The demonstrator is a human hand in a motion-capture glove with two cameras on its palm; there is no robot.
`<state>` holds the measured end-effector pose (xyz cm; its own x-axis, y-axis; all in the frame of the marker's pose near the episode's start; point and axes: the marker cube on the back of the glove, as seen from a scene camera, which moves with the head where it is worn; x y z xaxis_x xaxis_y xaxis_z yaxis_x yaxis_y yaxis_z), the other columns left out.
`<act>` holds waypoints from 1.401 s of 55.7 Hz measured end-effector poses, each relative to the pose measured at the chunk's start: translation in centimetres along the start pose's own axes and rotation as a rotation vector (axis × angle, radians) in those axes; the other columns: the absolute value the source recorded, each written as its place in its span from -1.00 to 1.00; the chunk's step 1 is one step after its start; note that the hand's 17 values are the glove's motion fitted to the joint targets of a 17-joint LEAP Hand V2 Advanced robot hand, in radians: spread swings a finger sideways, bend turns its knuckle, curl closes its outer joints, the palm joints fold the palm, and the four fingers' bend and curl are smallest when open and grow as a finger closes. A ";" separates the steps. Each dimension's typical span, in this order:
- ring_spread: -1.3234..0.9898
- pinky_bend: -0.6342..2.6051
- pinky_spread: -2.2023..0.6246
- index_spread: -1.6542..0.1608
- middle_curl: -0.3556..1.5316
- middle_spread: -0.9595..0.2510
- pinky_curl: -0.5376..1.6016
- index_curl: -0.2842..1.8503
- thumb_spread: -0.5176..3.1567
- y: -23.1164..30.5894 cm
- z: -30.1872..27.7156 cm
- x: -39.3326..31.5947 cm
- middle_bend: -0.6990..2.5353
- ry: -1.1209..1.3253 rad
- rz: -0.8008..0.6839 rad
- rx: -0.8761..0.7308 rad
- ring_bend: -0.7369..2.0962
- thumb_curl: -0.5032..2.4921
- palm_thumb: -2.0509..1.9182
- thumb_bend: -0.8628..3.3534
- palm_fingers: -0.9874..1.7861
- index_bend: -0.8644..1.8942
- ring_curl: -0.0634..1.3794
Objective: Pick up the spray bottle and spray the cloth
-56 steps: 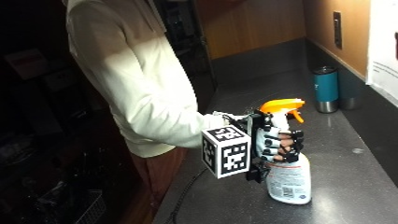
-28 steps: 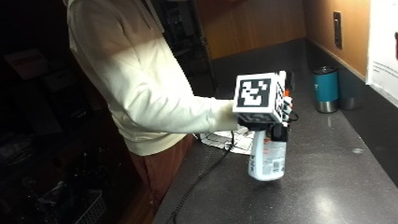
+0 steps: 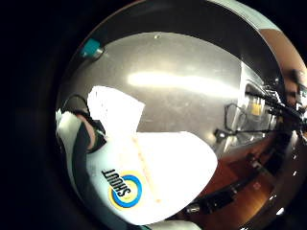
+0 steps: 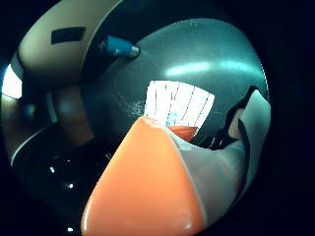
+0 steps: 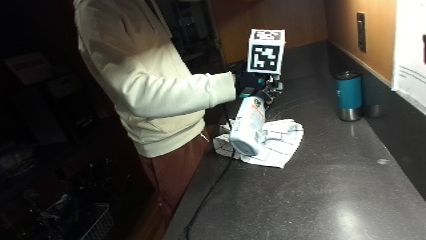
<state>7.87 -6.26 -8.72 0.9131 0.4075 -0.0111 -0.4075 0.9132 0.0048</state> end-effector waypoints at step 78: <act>0.01 -0.42 0.42 0.65 -0.08 0.40 -0.15 -0.22 -0.63 0.4 0.2 -29.0 -0.18 -1.056 -0.448 0.328 -0.01 -0.14 0.51 -0.61 0.71 -0.03 -0.28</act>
<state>-18.76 -17.73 -8.25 0.5941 -0.2891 0.7506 -0.1680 0.8680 0.4673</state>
